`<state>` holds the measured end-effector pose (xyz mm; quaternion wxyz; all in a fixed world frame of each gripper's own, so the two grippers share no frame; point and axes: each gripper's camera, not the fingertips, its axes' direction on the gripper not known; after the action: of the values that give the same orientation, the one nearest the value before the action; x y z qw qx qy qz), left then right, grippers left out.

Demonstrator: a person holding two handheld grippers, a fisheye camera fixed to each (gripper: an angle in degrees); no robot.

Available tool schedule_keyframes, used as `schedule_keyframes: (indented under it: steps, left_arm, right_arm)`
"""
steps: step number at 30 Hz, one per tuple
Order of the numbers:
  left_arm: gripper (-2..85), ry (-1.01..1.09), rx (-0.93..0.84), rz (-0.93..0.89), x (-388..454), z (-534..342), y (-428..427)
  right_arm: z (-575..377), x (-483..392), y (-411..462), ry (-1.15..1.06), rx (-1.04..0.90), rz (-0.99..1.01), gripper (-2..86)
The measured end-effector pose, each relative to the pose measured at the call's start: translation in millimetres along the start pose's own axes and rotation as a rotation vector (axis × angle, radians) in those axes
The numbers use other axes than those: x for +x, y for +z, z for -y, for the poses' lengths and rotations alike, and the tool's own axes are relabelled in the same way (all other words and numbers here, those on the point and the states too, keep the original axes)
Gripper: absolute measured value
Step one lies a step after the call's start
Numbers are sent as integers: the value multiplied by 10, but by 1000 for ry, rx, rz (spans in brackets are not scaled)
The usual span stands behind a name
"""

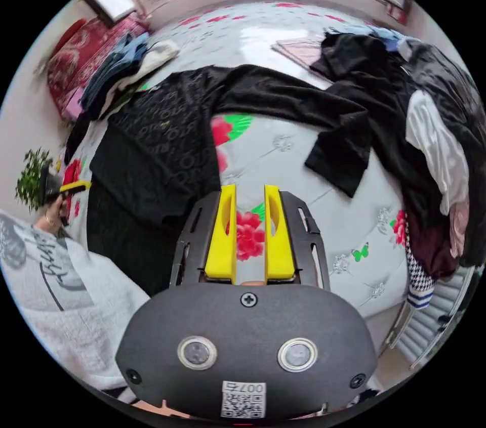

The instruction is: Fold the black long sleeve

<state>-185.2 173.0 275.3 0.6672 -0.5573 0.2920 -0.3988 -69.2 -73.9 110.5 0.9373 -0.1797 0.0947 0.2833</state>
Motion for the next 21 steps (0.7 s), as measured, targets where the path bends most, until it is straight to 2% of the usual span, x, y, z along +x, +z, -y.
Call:
schedule_keyframes:
  steps: [3, 6, 7, 10, 13, 17, 21]
  left_arm:
    - [88, -48, -14, -5, -181, -70, -64]
    - [82, -83, -32, -7, -337, -140, -94]
    - [81, -91, -39, -2, -386, -160, -94]
    - [79, -105, -43, -6, -472, -182, -84]
    - [78, -110, -38, -30, -569, -165, -74]
    - [76, -95, -6, -43, -655, -153, -150]
    - [75, -85, 17, -64, -807, -168, -221]
  right_arm:
    - [81, 532, 92, 172, 40, -52, 77]
    - [179, 682, 355, 142, -44, -108, 69]
    - [173, 655, 321, 117, 26, -175, 56]
    - [228, 664, 366, 106, -25, -256, 21]
    - [376, 814, 240, 150, -82, -196, 4]
    - [438, 890, -500, 216, 184, -109, -1]
    - [497, 644, -1293, 123, 414, -16, -2]
